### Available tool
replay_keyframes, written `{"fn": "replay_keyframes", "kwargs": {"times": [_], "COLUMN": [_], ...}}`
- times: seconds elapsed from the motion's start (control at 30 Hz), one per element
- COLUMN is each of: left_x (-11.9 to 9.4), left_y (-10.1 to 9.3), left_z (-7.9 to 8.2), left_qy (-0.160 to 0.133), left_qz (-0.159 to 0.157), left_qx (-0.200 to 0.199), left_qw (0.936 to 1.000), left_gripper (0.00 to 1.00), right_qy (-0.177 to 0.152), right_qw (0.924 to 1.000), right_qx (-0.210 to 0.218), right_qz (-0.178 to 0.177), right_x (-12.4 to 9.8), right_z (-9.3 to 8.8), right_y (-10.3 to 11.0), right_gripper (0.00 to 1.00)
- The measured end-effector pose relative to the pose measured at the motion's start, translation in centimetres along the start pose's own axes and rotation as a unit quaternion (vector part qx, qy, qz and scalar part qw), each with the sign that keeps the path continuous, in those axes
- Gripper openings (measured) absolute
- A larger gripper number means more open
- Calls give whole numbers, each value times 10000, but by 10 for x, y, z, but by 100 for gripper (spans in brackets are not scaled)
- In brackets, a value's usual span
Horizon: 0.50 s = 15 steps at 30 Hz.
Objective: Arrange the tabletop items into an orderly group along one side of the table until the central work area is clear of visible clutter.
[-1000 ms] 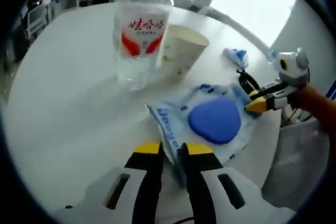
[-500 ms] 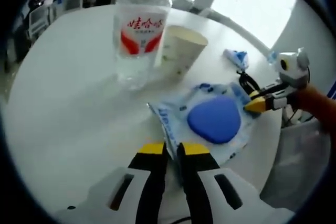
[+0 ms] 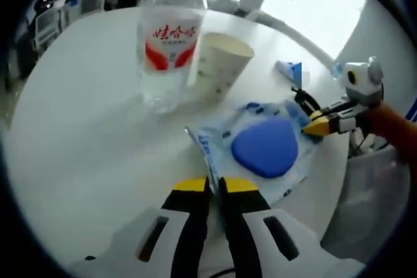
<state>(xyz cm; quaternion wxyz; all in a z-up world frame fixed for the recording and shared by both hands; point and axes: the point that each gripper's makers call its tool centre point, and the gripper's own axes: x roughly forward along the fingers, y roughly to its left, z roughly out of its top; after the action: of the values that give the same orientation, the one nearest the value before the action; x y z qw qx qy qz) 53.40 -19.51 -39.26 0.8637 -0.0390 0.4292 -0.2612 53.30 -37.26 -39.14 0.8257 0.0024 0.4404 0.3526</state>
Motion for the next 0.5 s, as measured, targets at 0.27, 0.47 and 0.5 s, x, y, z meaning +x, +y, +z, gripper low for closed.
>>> {"fn": "replay_keyframes", "kwargs": {"times": [0.27,0.47,0.5], "left_x": [-2,-6,-6], "left_y": [-7,-14,-16], "left_z": [3,8,10], "left_qy": [-10,-76,-83], "left_qz": [-55,-97,-104], "left_qx": [46,51,56], "left_qw": [10000,9999,9999], "left_gripper": [3,3,3], "right_qy": [2,-61,-50], "right_qw": [10000,10000,10000], "right_qx": [58,70,72], "right_qz": [15,3,0], "right_x": [-7,-15,-16], "right_z": [0,5,4], "right_y": [-3,-5,-5], "right_gripper": [4,4,4]}}
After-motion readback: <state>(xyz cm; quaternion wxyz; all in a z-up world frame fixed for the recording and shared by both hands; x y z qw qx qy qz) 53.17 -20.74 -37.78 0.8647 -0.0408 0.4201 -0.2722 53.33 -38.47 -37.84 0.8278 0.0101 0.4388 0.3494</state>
